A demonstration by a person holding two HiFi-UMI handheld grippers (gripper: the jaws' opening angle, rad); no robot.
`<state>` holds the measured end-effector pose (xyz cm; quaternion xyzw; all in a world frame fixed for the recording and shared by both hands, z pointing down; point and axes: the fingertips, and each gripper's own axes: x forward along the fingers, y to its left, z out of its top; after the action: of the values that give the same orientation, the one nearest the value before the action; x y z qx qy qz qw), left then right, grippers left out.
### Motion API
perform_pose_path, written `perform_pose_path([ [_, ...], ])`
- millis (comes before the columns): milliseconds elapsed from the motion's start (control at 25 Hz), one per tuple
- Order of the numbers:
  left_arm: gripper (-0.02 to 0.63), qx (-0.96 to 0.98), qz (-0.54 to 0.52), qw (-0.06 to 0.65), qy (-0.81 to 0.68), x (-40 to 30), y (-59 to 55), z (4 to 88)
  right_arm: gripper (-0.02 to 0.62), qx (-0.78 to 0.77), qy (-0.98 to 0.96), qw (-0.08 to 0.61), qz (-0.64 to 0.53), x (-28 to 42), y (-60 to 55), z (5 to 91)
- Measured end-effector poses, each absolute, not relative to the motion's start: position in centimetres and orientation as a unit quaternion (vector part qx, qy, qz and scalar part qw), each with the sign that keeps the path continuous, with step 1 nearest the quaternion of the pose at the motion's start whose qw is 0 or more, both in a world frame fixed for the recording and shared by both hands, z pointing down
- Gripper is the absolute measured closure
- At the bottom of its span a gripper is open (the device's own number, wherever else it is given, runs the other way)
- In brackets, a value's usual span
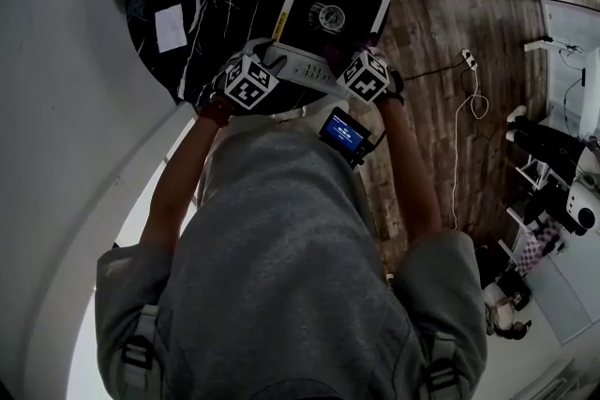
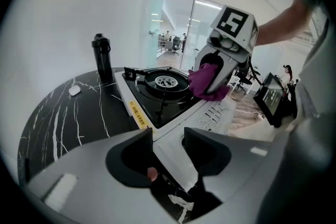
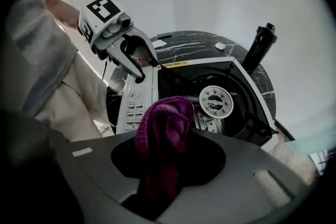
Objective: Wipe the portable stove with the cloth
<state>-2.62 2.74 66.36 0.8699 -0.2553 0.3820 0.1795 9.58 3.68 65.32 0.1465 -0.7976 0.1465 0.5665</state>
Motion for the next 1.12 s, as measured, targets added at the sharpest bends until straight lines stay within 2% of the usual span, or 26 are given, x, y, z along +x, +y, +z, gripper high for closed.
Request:
perform_pose_path([
  [240,0.402,0.869,0.387,0.169,-0.259,-2.4,3.0,66.2,0.459,0.098,-0.75,0.632,0.167,8.8,3.9,66.1],
  [440,0.403,0.869,0.382,0.173,-0.261,-2.5,2.9,66.2,0.454,0.03,-0.717,0.686,0.121,8.1,4.2,66.5],
  [760,0.413,0.869,0.372,0.194,-0.262,-2.5,2.7,66.2,0.457,0.023,-0.755,0.639,0.145,7.4,3.9,66.3],
  [1120,0.411,0.873,0.371,0.193,-0.252,-2.4,2.7,66.2,0.462,-0.012,-0.758,0.641,0.121,5.4,3.8,66.4],
])
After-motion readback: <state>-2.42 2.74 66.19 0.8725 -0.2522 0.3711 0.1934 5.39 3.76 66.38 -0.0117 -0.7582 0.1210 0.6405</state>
